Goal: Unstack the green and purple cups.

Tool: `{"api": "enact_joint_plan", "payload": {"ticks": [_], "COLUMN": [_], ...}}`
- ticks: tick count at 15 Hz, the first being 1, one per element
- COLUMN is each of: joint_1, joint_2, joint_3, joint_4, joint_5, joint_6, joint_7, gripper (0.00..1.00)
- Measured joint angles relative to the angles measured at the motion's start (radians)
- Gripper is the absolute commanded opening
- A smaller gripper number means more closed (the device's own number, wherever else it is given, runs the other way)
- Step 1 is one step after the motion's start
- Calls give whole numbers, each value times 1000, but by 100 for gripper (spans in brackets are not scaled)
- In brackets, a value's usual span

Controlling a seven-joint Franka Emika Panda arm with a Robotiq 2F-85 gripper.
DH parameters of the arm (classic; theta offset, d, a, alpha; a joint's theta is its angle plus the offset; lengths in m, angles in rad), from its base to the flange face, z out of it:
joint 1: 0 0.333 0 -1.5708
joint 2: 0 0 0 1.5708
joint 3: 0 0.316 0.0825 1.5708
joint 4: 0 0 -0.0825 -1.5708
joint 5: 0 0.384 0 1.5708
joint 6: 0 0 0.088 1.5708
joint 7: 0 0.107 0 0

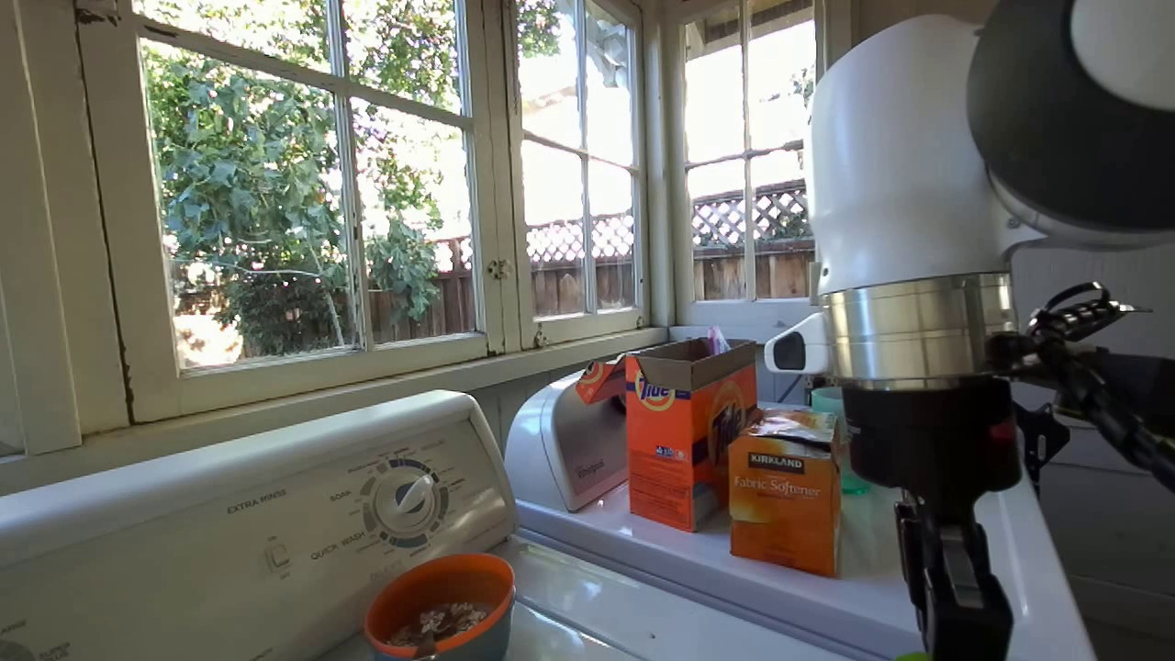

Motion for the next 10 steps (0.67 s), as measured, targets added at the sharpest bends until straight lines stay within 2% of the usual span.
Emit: {"api": "enact_joint_plan", "payload": {"ticks": [1,2,10], "joint_1": [-2,-3,-5], "joint_2": [-2,-3,-24], "joint_3": [0,0,0], "joint_4": [0,0,1], "joint_5": [-5,-7,-10], "joint_6": [-5,-10,-12], "joint_7": [9,14,29], "gripper": [5,25,85]}}
